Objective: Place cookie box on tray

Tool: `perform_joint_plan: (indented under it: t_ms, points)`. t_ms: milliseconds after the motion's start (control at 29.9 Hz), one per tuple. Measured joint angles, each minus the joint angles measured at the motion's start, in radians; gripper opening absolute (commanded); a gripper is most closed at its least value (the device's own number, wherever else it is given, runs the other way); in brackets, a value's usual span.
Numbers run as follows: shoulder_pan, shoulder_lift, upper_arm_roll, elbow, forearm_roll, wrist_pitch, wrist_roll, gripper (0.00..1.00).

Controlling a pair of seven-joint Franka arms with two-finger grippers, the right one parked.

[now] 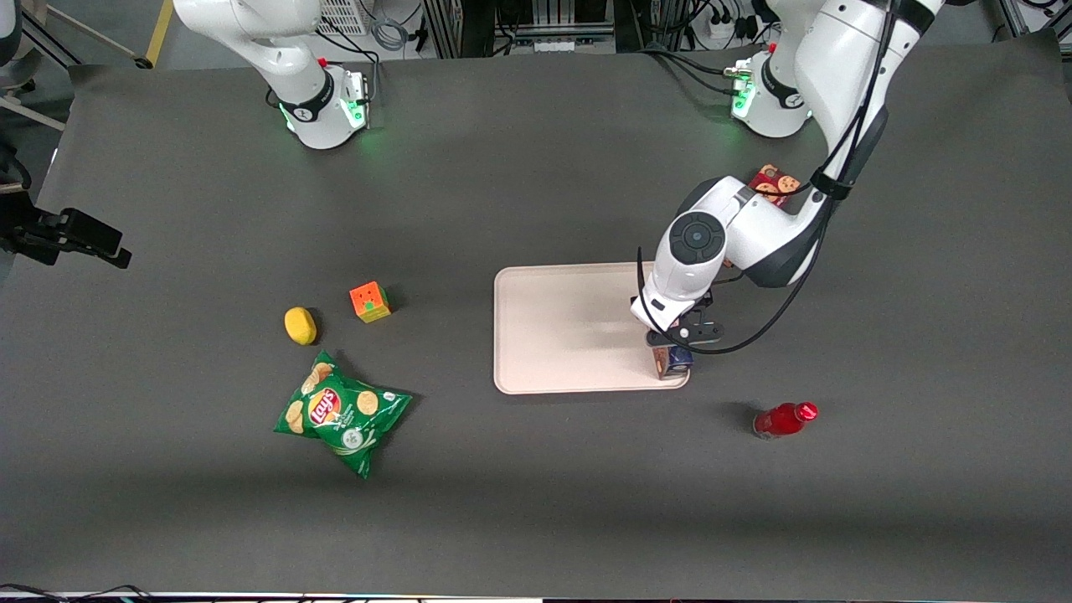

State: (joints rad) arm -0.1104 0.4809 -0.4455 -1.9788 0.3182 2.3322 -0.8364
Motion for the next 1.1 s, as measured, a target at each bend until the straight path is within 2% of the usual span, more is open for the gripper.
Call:
perform_joint_plan:
  t_ms: [501, 635, 835, 1003, 1103]
  points:
    - [0.008, -0.001, -0.004, 0.005, -0.019, 0.003, 0.001, 1.0]
    - [0.009, -0.018, -0.01, 0.036, -0.064, -0.034, 0.01, 1.0]
    - [0.009, -0.102, -0.028, 0.093, -0.138, -0.156, 0.083, 1.0]
    - [0.013, -0.222, -0.024, 0.163, -0.222, -0.355, 0.175, 1.0]
    - [0.021, -0.296, -0.006, 0.224, -0.244, -0.493, 0.223, 1.0]
